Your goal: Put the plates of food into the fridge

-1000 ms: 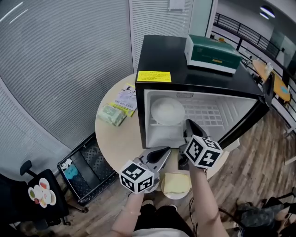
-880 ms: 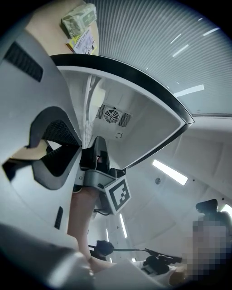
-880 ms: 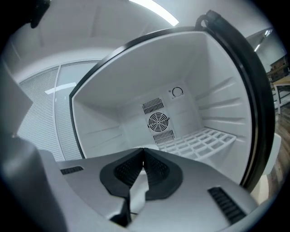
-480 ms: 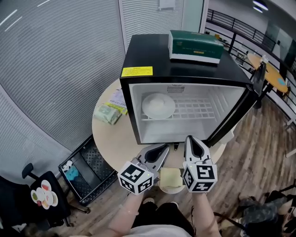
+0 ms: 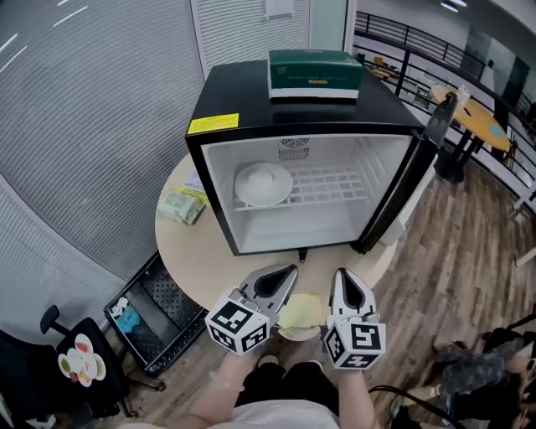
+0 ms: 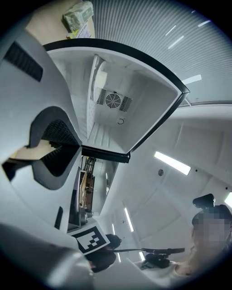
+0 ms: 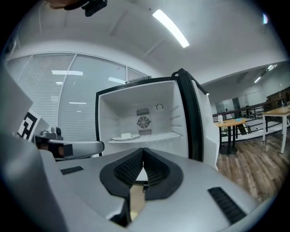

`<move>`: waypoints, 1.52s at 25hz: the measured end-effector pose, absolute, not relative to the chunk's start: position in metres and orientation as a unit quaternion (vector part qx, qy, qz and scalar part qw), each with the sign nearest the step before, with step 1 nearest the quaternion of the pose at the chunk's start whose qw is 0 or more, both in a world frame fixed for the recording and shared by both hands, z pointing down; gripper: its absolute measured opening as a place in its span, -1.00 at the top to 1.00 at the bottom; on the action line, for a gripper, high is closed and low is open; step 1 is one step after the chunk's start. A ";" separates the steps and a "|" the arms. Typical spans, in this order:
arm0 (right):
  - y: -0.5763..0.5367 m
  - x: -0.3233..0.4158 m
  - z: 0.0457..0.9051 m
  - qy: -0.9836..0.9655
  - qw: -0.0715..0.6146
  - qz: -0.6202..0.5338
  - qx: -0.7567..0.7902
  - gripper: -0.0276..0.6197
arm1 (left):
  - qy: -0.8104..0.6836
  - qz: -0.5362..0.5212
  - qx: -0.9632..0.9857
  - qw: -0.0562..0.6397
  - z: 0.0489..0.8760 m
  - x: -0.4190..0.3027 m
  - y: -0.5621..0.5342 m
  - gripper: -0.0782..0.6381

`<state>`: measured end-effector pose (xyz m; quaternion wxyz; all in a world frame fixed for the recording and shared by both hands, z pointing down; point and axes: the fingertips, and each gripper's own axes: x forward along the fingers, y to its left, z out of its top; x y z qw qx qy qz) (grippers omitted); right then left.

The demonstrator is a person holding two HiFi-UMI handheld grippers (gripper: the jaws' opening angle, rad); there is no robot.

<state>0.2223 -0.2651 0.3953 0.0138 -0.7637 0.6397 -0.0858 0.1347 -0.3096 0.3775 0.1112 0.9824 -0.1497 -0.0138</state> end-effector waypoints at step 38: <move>-0.166 0.180 0.574 0.583 0.106 -0.411 -0.693 0.64 | -0.142 0.054 0.974 0.169 0.467 0.090 -0.256 0.77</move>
